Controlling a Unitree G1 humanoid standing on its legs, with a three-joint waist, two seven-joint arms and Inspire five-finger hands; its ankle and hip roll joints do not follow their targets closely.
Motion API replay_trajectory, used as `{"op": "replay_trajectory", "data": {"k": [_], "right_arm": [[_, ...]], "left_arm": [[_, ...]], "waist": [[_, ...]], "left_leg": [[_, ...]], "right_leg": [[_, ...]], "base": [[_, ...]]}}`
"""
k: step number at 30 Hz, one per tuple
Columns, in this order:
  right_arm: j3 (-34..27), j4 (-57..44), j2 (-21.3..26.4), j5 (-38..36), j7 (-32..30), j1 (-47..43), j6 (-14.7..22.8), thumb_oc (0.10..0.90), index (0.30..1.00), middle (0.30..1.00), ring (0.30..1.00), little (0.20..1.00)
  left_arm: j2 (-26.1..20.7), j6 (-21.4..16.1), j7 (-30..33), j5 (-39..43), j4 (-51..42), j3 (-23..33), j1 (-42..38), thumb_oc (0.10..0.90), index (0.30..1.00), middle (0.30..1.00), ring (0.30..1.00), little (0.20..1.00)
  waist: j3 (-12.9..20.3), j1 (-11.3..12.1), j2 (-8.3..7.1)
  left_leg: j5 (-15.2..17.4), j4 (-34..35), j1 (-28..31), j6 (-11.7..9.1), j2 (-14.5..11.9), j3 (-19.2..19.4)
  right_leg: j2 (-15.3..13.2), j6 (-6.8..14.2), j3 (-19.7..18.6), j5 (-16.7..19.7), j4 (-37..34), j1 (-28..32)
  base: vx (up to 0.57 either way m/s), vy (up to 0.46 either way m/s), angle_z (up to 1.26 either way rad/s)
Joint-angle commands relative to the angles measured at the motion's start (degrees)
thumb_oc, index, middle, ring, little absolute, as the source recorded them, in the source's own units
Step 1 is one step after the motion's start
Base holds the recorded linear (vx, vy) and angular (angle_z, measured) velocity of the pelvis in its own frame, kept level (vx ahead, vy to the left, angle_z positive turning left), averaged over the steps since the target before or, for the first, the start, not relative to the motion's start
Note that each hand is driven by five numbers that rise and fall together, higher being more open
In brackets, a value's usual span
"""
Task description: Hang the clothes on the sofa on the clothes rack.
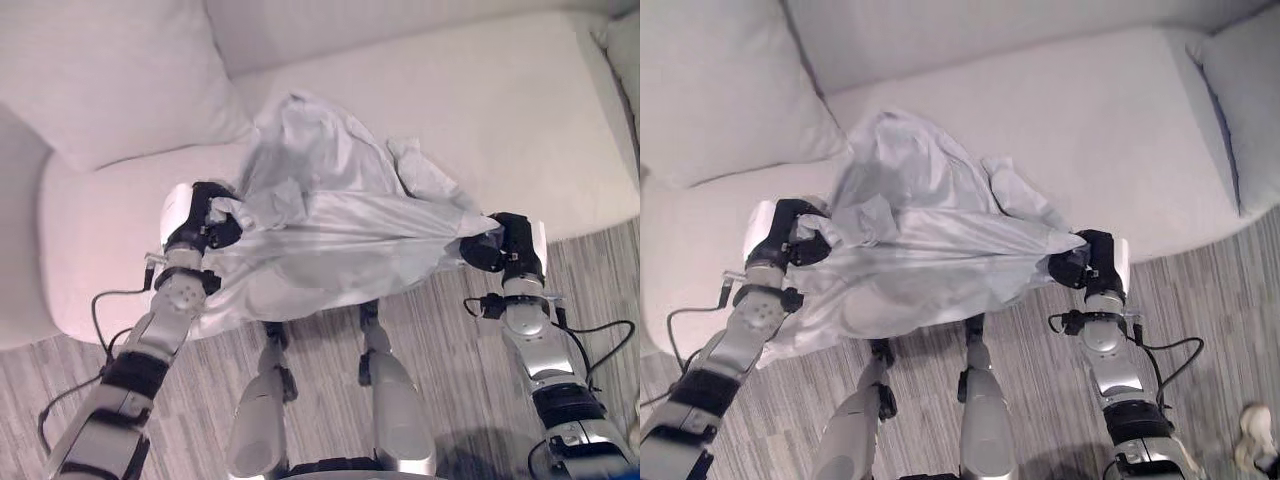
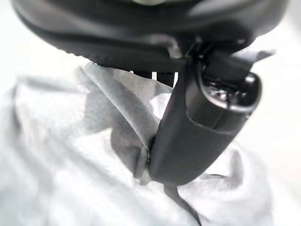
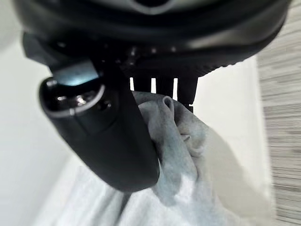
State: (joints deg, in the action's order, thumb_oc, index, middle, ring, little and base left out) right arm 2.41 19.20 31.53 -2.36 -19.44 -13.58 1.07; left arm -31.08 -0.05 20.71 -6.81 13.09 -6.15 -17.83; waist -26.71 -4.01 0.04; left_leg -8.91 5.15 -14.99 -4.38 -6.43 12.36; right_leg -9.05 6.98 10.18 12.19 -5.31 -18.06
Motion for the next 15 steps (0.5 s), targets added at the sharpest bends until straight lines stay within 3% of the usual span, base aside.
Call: {"op": "replay_trajectory", "data": {"k": [1, 8, 11, 12, 14, 15], "right_arm": [[-3.7, -3.9, 6.5, 2.7, 0.8, 3.7, 3.3, 0.4, 0.3, 0.3, 0.3, 0.3], [-4.0, -10.2, 13.2, 3.2, 5.5, -1.1, 5.1, 0.4, 0.3, 0.3, 0.3, 0.3], [-4.7, -13.1, 15.1, 2.2, 6.7, -2.7, 6.0, 0.4, 0.3, 0.3, 0.3, 0.3], [-5.1, -14.8, 16.7, 1.3, 7.0, -4.7, 6.6, 0.4, 0.3, 0.3, 0.3, 0.3], [-5.7, -15.7, 17.8, 0.7, 6.8, -5.8, 7.3, 0.4, 0.3, 0.3, 0.3, 0.3], [-5.5, -16.5, 19.4, 0.4, 6.2, -6.8, 7.9, 0.4, 0.3, 0.3, 0.3, 0.3]], "left_arm": [[-1.4, -6.0, 4.1, 0.7, -4.8, 8.6, 3.6, 0.4, 0.3, 0.3, 0.3, 0.3], [-5.0, -7.7, 5.8, -0.2, -12.7, 19.9, 8.8, 0.4, 0.3, 0.3, 0.3, 0.3], [-6.6, -7.7, 6.3, -0.9, -14.9, 23.2, 9.9, 0.4, 0.3, 0.3, 0.3, 0.3], [-8.2, -7.7, 6.9, -1.3, -15.9, 25.3, 10.1, 0.4, 0.3, 0.3, 0.3, 0.3], [-9.1, -7.8, 7.1, -1.7, -16.1, 25.9, 9.2, 0.4, 0.3, 0.3, 0.3, 0.3], [-10.6, -7.7, 7.7, -2.0, -15.4, 25.2, 7.3, 0.4, 0.3, 0.3, 0.3, 0.3]], "waist": [[12.5, 3.3, -0.15], [19.2, 9.1, 0.6], [20.4, 10.1, 0.74], [21.6, 11.9, 0.94], [21.6, 12.1, 0.98], [21.7, 11.5, 0.37]], "left_leg": [[5.5, -0.1, 6.0, -5.6, -2.9, -2.9], [2.5, -0.1, 12.5, -7.2, -3.7, -6.5], [1.2, -0.1, 13.1, -7.8, -4.1, -8.1], [0.0, -0.1, 13.5, -8.6, -4.5, -9.3], [-2.3, -0.1, 12.9, -9.1, -4.8, -9.3], [-3.7, -1.1, 13.4, -8.6, -6.6, -3.2]], "right_leg": [[-1.4, 2.5, 2.4, -4.8, 0.3, 6.0], [0.1, 0.9, 7.9, -8.8, 0.3, 17.2], [0.5, 0.5, 9.8, -9.6, 0.3, 19.6], [0.8, 0.4, 11.6, -10.6, 0.3, 21.5], [0.5, 0.3, 13.5, -10.6, 0.3, 22.4], [-0.7, 0.1, 17.6, -11.2, 0.3, 24.1]], "base": [[0.04, -0.102, 0.27], [0.03, -0.121, 0.4], [0.02, -0.093, 0.51], [-0.06, -0.044, 0.53], [-0.09, -0.02, 0.56], [-0.08, -0.01, 0.76]]}}
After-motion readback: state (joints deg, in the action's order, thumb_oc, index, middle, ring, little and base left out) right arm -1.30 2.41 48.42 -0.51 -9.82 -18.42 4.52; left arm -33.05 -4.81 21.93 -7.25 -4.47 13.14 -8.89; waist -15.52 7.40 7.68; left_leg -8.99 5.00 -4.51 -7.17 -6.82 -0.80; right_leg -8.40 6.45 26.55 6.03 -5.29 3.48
